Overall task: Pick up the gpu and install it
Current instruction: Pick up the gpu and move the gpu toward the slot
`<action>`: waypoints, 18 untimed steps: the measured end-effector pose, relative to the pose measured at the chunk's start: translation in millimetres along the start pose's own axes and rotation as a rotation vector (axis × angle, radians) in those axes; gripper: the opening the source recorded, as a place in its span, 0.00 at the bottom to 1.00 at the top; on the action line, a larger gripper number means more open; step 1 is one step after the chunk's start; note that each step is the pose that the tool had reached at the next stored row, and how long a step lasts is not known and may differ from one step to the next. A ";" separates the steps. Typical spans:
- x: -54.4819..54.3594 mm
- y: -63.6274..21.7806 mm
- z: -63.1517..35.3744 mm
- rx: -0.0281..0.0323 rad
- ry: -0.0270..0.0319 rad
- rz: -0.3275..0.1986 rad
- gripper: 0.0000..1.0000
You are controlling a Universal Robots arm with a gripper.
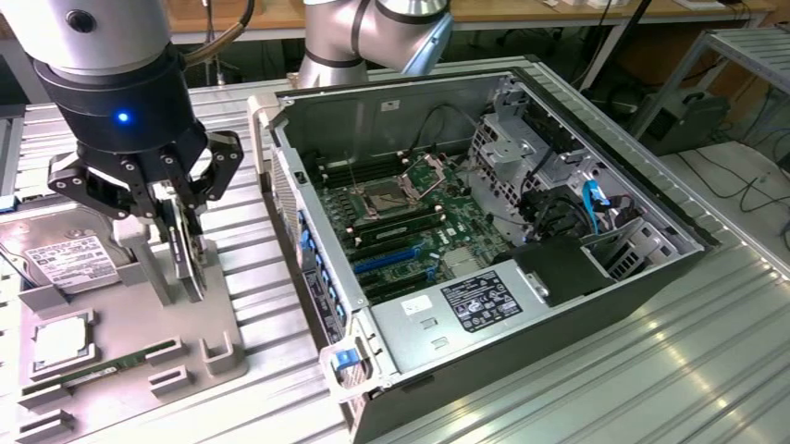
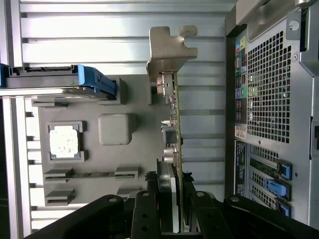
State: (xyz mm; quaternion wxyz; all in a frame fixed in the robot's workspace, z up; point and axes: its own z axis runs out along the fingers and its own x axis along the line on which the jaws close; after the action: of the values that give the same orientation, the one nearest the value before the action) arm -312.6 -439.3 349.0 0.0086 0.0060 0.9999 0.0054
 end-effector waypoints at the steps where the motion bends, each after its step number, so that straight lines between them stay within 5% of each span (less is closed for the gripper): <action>1: 0.0 0.0 -0.7 0.0001 0.0001 0.000 0.29; 18: 0.2 0.1 -12.0 0.0001 0.0001 0.000 0.29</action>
State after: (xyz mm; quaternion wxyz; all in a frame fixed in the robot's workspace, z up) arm -313.0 -439.2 361.0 0.0086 0.0061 0.9999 0.0054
